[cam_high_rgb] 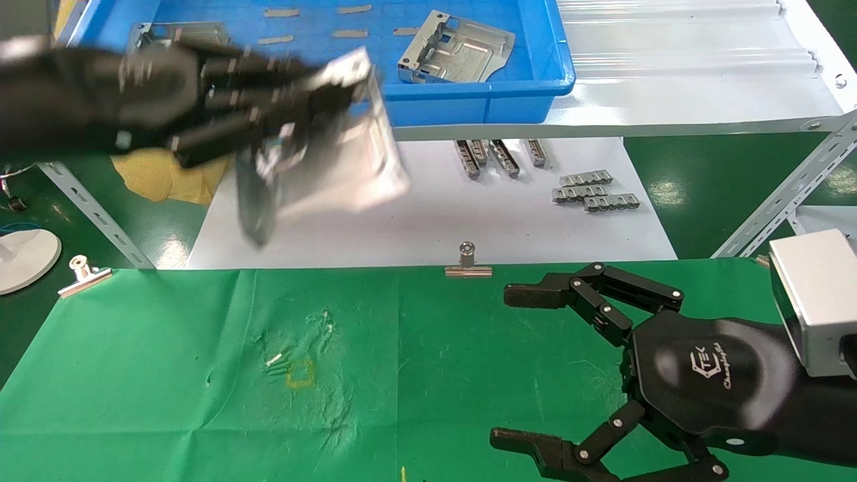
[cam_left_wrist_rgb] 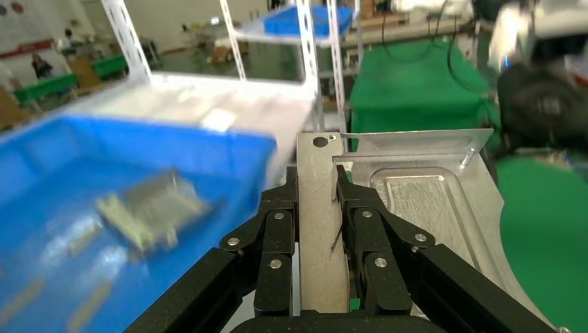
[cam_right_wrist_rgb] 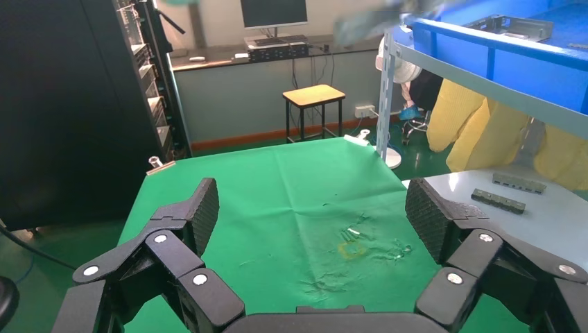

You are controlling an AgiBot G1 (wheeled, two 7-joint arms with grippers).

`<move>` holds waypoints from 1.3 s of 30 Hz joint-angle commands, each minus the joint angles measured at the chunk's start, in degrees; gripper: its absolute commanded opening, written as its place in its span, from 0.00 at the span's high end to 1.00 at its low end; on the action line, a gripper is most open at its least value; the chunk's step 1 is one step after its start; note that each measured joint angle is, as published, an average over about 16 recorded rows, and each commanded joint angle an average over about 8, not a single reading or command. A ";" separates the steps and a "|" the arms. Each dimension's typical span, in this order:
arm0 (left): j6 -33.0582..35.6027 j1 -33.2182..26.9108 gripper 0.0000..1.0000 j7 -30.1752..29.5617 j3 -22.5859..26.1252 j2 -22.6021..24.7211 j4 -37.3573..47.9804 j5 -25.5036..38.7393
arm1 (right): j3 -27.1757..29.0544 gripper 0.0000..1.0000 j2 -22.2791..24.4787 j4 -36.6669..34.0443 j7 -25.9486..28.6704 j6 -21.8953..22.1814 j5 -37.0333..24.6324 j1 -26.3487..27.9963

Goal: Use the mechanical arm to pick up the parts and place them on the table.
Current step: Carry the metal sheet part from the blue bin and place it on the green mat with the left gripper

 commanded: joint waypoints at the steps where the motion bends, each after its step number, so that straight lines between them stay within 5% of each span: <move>1: 0.36 2.68 1.00 0.17 0.60 -2.10 -3.54 -1.71 | 0.00 0.00 0.00 0.00 0.00 0.00 0.00 0.00; 6: -0.10 10.89 1.00 1.52 5.29 -8.31 -14.03 -6.02 | -0.01 0.00 0.00 0.00 0.00 0.00 0.01 0.00; 10: -1.03 14.40 1.00 7.82 9.87 -8.94 -16.49 -3.60 | -0.01 0.00 0.00 0.00 -0.01 0.00 0.01 0.00; 17: -3.39 14.84 1.00 24.40 14.24 -3.67 -8.17 3.68 | -0.02 0.00 0.01 0.00 -0.01 0.01 0.01 0.00; 23: -5.17 13.56 1.00 32.71 15.55 -0.09 0.76 6.84 | -0.03 0.00 0.01 0.00 -0.01 0.01 0.02 0.01; 25: -5.33 13.22 0.87 34.15 15.86 0.90 3.38 7.41 | -0.03 0.00 0.01 0.00 -0.01 0.01 0.02 0.01; 32: -6.60 12.17 0.04 37.95 16.67 3.94 10.37 8.86 | -0.03 0.00 0.01 0.00 -0.02 0.01 0.02 0.01; 39: -8.08 10.92 0.00 40.28 17.15 5.91 14.86 9.82 | -0.04 0.00 0.02 0.00 -0.02 0.02 0.03 0.01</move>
